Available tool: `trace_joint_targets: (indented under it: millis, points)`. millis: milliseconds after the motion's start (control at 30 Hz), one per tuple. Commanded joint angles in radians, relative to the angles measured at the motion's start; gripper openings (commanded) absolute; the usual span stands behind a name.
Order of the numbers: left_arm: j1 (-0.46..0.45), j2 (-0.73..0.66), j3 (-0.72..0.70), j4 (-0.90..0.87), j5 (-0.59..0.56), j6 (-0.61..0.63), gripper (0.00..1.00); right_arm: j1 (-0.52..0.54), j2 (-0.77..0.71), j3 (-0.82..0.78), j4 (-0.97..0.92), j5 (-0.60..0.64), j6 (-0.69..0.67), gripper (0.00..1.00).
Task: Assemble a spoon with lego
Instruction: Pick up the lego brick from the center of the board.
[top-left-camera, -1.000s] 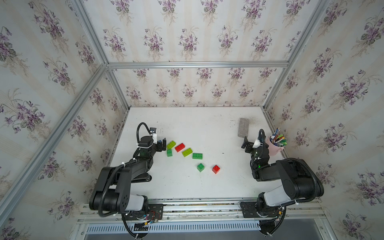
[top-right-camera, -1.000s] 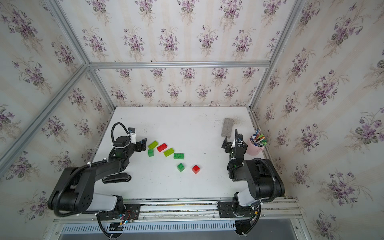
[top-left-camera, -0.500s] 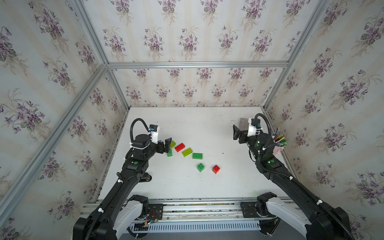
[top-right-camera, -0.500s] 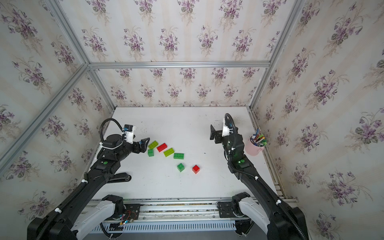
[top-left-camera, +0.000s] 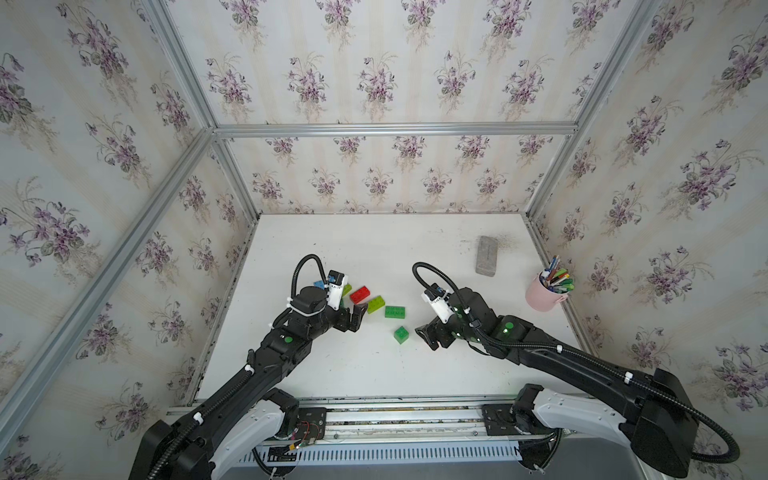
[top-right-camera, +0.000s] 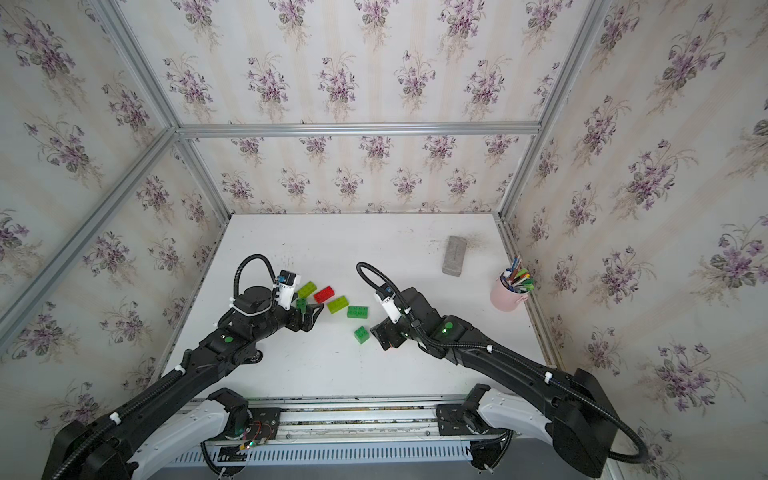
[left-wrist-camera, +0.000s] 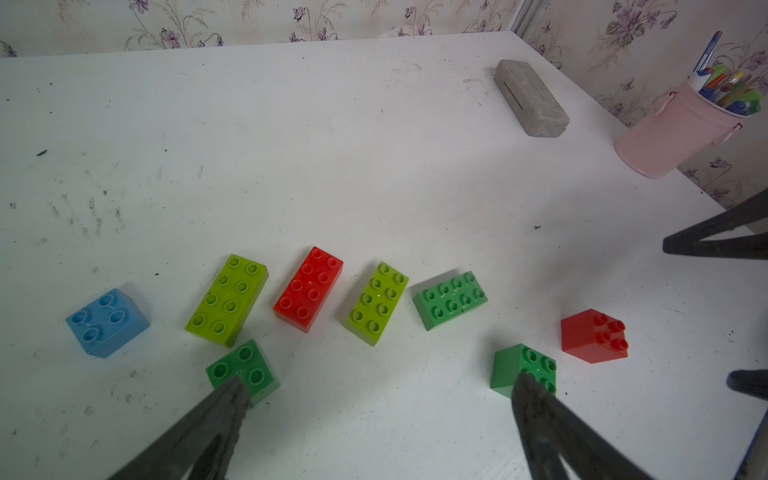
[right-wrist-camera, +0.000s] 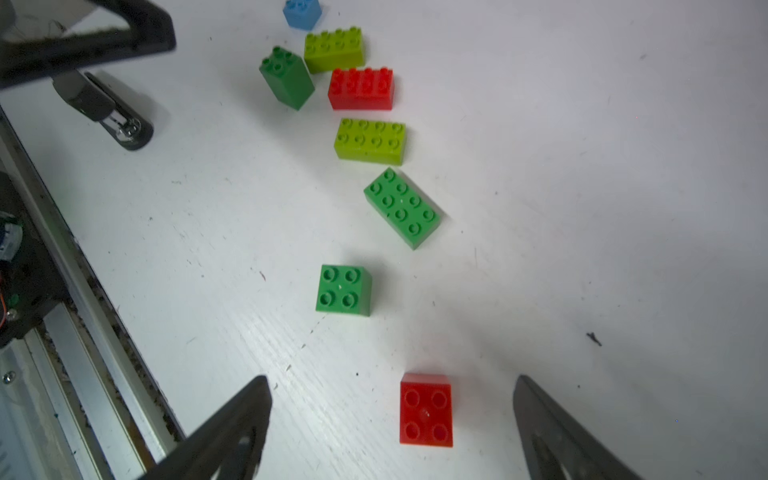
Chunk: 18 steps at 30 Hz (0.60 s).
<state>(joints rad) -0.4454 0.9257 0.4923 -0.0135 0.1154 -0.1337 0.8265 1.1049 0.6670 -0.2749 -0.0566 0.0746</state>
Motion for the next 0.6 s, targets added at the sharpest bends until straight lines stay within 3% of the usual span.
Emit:
trace_joint_targets:
  millis: [0, 567]
  points:
    - [-0.009, 0.005, -0.004, 0.026, -0.018, -0.025, 0.99, 0.007, 0.03, -0.002, -0.02, -0.035, 0.05, 0.89]
    - [-0.013, 0.039, -0.008, 0.02, -0.03, -0.046, 0.99, 0.007, 0.204, 0.019, -0.021, 0.063, 0.094, 0.65]
